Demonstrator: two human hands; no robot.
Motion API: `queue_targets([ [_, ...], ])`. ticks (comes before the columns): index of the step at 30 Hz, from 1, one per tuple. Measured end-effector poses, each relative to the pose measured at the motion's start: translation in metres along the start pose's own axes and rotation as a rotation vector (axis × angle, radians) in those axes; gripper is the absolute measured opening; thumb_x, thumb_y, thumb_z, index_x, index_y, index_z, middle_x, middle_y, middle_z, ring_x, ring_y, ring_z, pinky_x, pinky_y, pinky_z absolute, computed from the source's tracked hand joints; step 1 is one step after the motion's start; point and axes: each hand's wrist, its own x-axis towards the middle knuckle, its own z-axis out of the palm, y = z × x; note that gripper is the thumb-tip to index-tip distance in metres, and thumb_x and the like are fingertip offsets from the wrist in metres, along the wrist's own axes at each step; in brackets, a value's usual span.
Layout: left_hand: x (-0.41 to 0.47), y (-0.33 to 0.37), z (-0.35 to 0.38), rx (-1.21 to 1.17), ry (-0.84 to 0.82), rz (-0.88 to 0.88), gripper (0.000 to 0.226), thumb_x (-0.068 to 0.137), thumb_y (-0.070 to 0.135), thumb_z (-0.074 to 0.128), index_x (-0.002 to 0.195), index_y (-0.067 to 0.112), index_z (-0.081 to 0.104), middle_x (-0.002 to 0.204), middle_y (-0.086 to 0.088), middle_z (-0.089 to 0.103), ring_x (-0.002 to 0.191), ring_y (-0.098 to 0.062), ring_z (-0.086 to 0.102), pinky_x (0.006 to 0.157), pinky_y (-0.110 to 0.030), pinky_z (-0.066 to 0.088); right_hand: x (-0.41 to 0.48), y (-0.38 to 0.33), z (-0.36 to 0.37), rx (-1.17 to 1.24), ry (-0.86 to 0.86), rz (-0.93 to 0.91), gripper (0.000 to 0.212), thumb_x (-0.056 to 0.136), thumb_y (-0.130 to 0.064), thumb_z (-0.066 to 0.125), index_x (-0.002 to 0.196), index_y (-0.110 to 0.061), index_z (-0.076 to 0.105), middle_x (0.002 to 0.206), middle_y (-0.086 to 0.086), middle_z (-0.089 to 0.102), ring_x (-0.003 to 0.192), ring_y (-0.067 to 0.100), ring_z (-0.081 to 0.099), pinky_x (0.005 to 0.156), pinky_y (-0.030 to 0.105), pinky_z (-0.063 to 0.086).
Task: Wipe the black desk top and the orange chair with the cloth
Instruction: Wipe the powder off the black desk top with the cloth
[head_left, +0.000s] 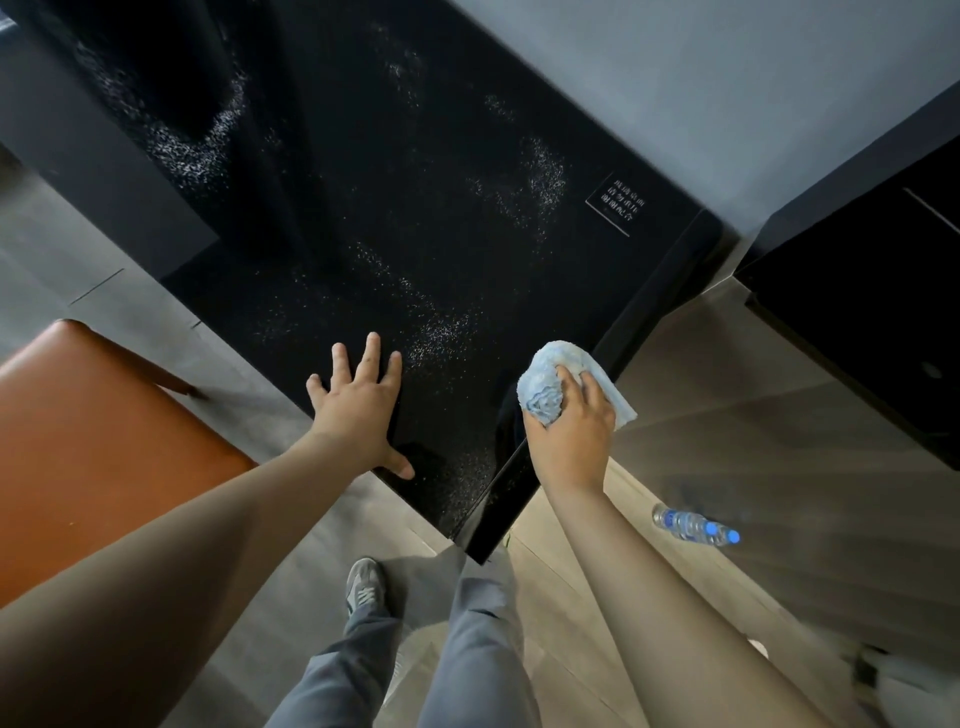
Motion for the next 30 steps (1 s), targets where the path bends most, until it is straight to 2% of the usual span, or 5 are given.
queue_targets([
  [11,0.003,0.005,-0.001,0.017,-0.017,-0.028,0.145,0.052,0.055,0.086,0.152,0.021,-0.014,0.156,-0.007,-0.029,0.143,-0.044,-0.019,0.112,-0.065,0.008,-0.064,-0.009,0.019,0.027,-0.007,-0.034,0.064,0.088,-0.04,0.064,0.144,-0.021,0.041,0.151,0.006,0.035,0.139,0.027,0.03,0.113,0.034,0.024],
  [19,0.003,0.005,0.002,0.028,0.002,-0.026,0.144,0.053,0.056,0.085,0.152,0.02,-0.013,0.157,-0.008,-0.027,0.143,-0.045,-0.017,0.112,-0.065,0.01,-0.098,-0.008,0.036,-0.013,-0.015,-0.068,0.069,0.087,-0.043,0.064,0.147,-0.024,0.035,0.153,0.003,0.031,0.142,0.022,0.026,0.116,0.034,0.022],
  [27,0.002,0.003,0.002,0.031,0.018,-0.016,0.144,0.052,0.057,0.085,0.153,0.02,-0.011,0.158,-0.008,-0.024,0.143,-0.045,-0.014,0.112,-0.065,0.011,-0.134,-0.007,0.052,-0.023,-0.018,-0.068,0.073,0.086,-0.047,0.065,0.147,-0.027,0.032,0.154,0.001,0.03,0.142,0.02,0.026,0.114,0.034,0.031],
  [30,0.002,0.003,0.002,0.031,0.021,-0.012,0.145,0.052,0.057,0.085,0.153,0.021,-0.011,0.158,-0.008,-0.024,0.143,-0.045,-0.014,0.113,-0.065,0.012,-0.148,-0.007,0.053,0.016,-0.03,-0.051,0.073,0.085,-0.046,0.066,0.147,-0.029,0.031,0.154,0.001,0.029,0.141,0.021,0.027,0.111,0.04,0.039],
])
